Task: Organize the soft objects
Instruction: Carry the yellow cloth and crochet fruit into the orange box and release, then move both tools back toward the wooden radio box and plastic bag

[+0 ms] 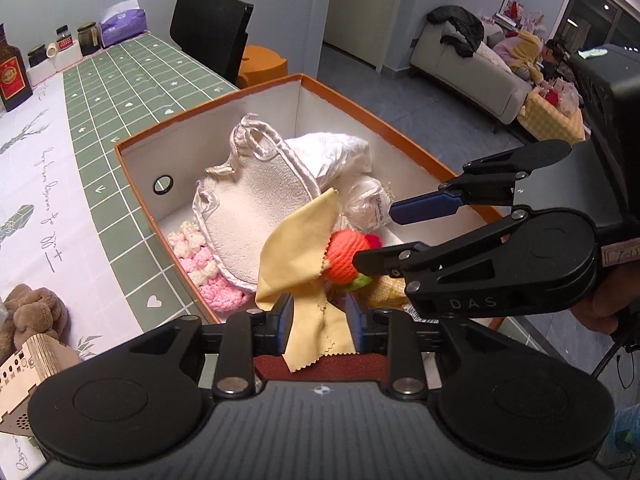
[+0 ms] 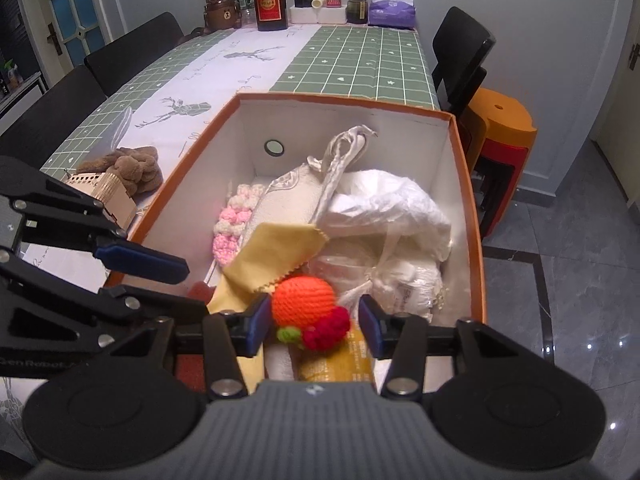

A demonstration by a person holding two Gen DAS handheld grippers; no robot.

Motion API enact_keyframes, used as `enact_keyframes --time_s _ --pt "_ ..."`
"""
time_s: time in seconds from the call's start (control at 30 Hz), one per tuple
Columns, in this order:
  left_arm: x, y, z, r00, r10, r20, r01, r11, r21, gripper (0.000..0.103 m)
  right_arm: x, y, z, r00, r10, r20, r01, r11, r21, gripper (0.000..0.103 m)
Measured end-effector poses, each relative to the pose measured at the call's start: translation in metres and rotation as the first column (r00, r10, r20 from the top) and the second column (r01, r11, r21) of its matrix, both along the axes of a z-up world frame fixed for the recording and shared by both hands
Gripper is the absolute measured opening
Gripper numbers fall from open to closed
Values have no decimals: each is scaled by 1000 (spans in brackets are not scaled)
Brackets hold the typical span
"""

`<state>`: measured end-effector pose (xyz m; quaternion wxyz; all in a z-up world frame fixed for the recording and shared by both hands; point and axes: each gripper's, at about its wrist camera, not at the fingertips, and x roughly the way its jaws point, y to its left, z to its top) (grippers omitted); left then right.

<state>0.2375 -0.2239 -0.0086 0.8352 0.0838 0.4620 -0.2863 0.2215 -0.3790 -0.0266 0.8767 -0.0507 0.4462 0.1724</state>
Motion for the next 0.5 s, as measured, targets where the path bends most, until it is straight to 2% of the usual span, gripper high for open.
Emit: enact_keyframes --time_s 0.1,0.17,0.3,0.4,0.5 --pt "-7 7 9 1000 11 27 -10 1000 -23 42 -7 0 9 1000 -8 24 8 1000 3 58" --pt "-14 13 17 998 21 63 -19 999 -40 44 -12 1 17 999 -19 47 18 1000 16 64" --pt "-33 33 34 986 65 155 -50 994 -98 45 -31 11 39 990 -29 139 21 998 62 65" --pt "-51 52 45 965 114 234 -85 988 -130 45 -48 25 52 977 -29 213 9 995 96 66" --pt "-71 75 54 934 177 310 -135 979 -154 46 -66 46 60 961 -12 276 -23 992 124 67"
